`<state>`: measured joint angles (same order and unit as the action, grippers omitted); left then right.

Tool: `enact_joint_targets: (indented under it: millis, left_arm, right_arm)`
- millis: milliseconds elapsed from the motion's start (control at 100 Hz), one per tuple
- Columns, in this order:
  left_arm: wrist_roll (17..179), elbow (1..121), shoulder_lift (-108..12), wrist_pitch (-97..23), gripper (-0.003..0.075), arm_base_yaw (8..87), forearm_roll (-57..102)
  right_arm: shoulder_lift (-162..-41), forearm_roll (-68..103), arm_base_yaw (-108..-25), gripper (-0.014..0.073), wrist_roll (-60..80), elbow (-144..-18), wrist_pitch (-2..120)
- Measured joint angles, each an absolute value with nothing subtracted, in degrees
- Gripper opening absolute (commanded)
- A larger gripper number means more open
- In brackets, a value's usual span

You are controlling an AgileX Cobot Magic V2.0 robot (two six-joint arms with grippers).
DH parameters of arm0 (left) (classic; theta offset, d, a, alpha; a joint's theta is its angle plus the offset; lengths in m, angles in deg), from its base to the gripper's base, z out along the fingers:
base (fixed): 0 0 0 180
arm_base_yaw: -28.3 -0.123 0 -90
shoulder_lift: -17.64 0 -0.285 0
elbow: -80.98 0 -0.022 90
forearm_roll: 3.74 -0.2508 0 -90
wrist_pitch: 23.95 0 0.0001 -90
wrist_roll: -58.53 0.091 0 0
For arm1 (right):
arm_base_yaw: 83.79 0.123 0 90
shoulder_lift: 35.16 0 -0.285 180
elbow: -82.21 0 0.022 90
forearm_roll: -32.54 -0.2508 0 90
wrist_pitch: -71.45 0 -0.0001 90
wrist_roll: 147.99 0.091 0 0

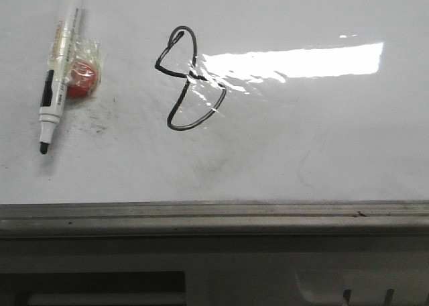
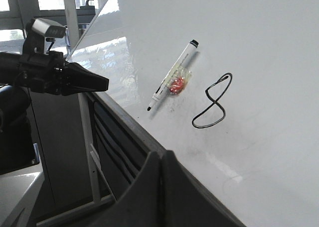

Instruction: Write number 8 on whiteboard

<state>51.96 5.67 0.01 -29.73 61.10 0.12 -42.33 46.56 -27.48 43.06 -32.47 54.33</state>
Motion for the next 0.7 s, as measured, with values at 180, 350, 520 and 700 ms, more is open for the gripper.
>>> enact_joint_targets:
  millis: [180, 350, 520, 700]
  left_arm:
    - [51.96, 3.66, 0.05, -27.09, -0.002, 49.09, -1.07]
    - [51.96, 3.66, 2.67, -27.01, -0.002, 38.66, -1.26]
    - [51.96, 3.66, 9.83, -32.68, -0.002, 31.8, -1.26]
    - [51.96, 3.66, 9.94, -42.36, -0.002, 29.72, -1.3]
  right_arm:
    - [-42.33, 46.56, -27.48, -0.0063, 43.17, -32.47, 54.33]
    - [-42.33, 46.56, -27.48, -0.0063, 43.17, -32.47, 54.33]
    - [-42.33, 46.56, -27.48, -0.0063, 43.17, -32.47, 54.33]
    - [-42.33, 46.56, -27.48, -0.0063, 43.17, -32.47, 54.47]
